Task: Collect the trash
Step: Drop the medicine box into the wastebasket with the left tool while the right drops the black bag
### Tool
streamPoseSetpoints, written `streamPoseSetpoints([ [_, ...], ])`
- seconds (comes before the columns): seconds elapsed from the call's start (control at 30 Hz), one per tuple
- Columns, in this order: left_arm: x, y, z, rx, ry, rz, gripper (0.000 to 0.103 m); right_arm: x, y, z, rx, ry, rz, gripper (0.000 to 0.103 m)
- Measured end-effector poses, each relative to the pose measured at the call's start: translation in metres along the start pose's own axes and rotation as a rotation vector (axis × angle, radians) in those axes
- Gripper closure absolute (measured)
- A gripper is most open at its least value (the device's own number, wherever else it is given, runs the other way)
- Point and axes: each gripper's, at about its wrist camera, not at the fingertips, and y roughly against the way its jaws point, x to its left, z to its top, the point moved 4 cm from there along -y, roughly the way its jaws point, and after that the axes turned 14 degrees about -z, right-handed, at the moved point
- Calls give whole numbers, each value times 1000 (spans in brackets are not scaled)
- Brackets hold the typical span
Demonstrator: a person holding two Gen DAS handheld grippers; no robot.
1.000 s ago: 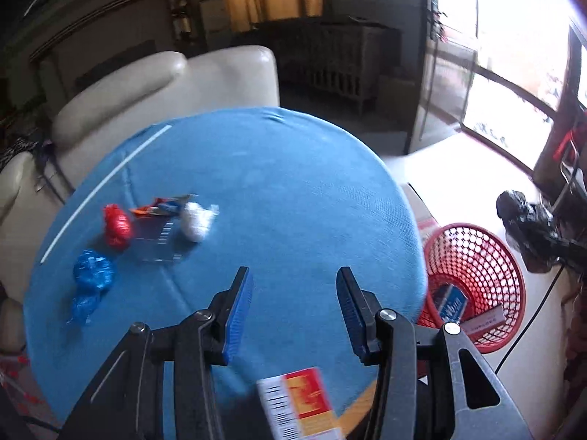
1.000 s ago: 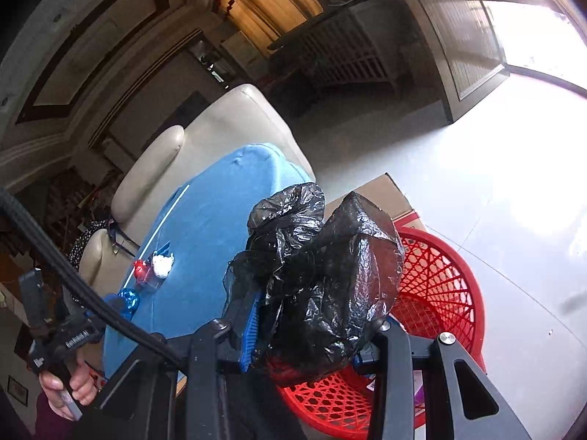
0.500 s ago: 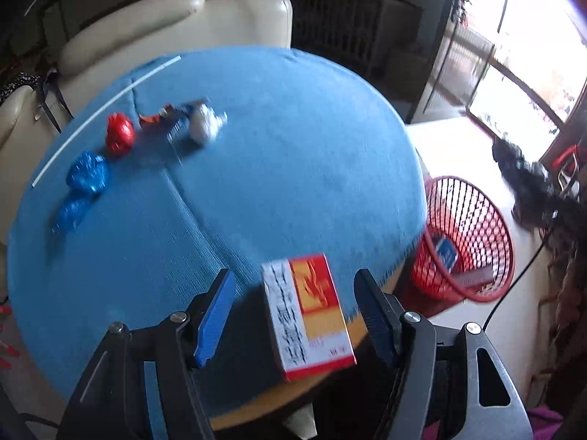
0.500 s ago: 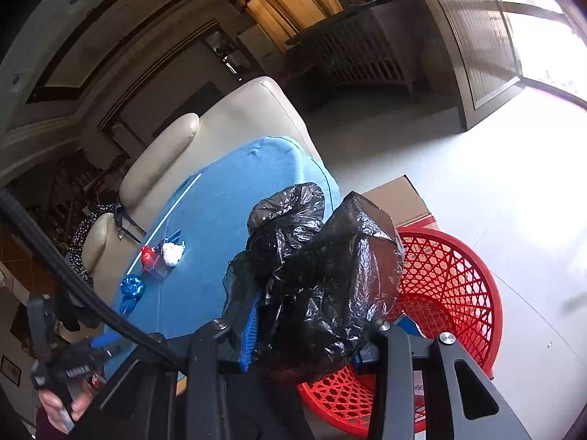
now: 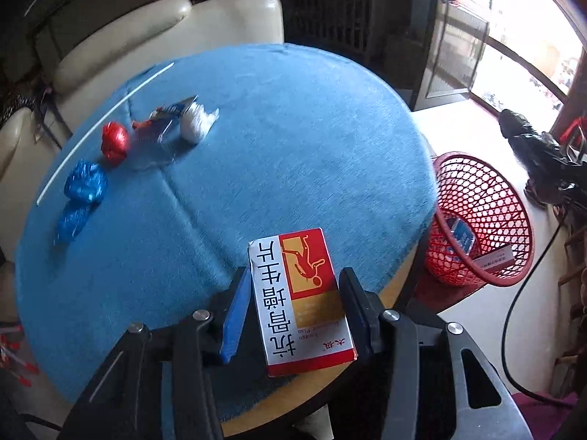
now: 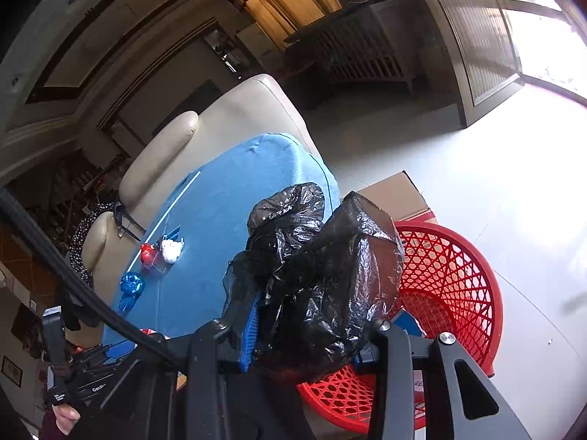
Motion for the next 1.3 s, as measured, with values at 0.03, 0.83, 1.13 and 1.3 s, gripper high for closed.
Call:
streamPoseSetpoints([
  [0.03,-5,2,3,-9,-21,-3,52,-1,0,0,0,-1,-1,63],
  [0.83,-189,-38,120,-43,-353,-331,50,-65,13,0,-28,-160,-52,63],
  [1.13,-147,-23,126,-99,-284,-291,39,-68,8,0,5,-183,-29,56],
  [1.3,-102,-3,119,-154,-233,-217,39,-59,-2,-1,54,-184,-26,41],
])
